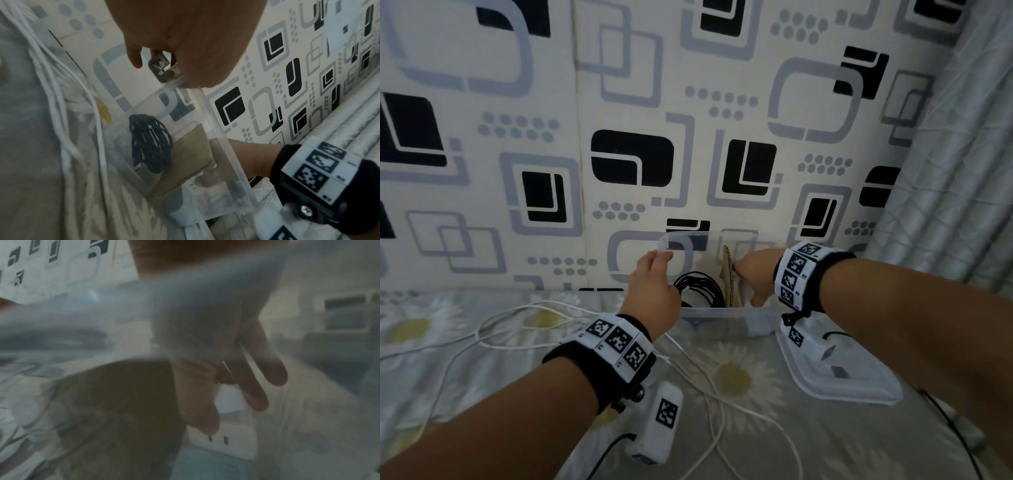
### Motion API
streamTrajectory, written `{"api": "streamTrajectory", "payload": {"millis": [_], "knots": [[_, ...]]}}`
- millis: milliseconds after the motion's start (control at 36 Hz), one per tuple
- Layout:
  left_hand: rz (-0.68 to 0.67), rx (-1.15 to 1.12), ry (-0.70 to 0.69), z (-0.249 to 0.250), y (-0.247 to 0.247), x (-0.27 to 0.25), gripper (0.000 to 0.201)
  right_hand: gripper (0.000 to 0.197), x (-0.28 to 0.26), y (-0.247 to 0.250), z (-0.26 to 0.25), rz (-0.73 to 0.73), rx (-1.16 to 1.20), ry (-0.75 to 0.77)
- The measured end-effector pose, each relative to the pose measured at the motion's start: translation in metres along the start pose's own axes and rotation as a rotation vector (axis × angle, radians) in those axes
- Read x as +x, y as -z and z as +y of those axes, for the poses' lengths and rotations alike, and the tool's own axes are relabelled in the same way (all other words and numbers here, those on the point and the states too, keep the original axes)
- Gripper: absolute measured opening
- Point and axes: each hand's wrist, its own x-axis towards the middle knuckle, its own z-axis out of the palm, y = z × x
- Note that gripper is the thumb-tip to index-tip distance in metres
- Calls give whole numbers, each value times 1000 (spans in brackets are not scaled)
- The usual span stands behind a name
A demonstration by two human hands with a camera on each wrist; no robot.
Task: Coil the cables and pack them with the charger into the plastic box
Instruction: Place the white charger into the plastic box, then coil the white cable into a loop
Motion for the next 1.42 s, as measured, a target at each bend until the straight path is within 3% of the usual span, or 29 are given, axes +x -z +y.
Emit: {"api": "streamTrajectory", "payload": {"millis": [389,444,500,528,583,639,694,833,917,1028,1222,1417], "knots": [[-30,1,11,1,3,0,60,46,41,-22,-1,-92,6,-86],[-43,-3,30,1,4,2,59,53,78,-48,23,-55,-67,-46],[-56,-10,49,2,5,5,59,67,154,-96,67,-134,-75,-29],[-62,-13,56,2,5,7,58,70,166,-102,76,-175,-69,-5],[-72,-13,64,3,5,10,58,66,154,-100,80,-112,-86,-20],[-80,-20,87,5,5,13,57,49,54,-30,32,-55,-75,-14],[-91,-22,113,6,6,15,56,26,10,5,13,-41,20,-51],[-118,1,146,7,7,21,54,15,-16,25,24,199,375,-46],[-131,-6,176,8,9,26,53,19,-31,29,20,218,586,74],[-147,-13,221,12,11,31,51,29,-32,20,4,179,608,163],[-157,11,221,17,19,27,46,39,-31,7,-14,207,696,132],[-64,-69,196,14,41,20,37,46,-37,8,-18,241,718,67]]}}
